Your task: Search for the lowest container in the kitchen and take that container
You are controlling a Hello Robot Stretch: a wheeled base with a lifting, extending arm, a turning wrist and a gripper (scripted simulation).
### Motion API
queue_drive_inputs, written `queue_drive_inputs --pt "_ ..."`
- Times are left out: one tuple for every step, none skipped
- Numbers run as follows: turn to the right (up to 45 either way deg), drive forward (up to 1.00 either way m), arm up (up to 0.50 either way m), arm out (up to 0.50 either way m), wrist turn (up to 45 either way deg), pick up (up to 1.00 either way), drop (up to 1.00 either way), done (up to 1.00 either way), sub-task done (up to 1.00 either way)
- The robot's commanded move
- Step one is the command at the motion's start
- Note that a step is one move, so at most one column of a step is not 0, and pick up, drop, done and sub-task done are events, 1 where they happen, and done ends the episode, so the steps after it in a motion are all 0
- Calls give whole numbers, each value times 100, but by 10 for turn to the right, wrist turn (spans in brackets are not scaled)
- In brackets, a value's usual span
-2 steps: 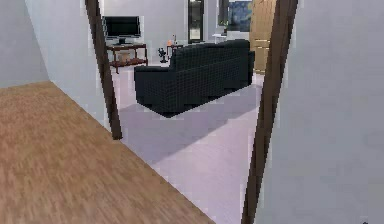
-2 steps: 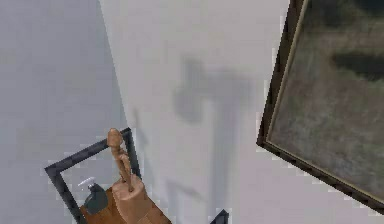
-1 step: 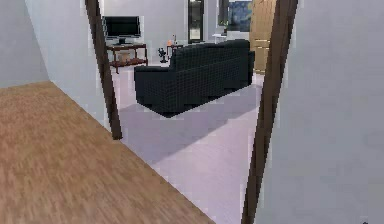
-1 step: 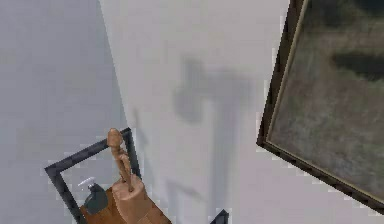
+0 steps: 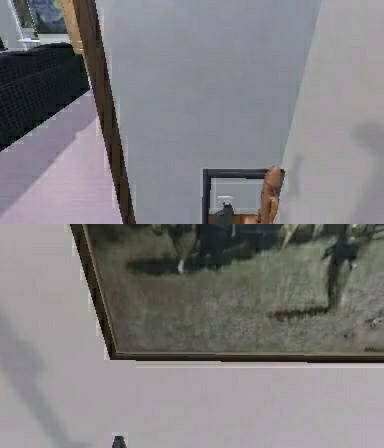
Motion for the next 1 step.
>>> queue_drive_inputs --pt "450 0 0 0 0 0 0 0 0"
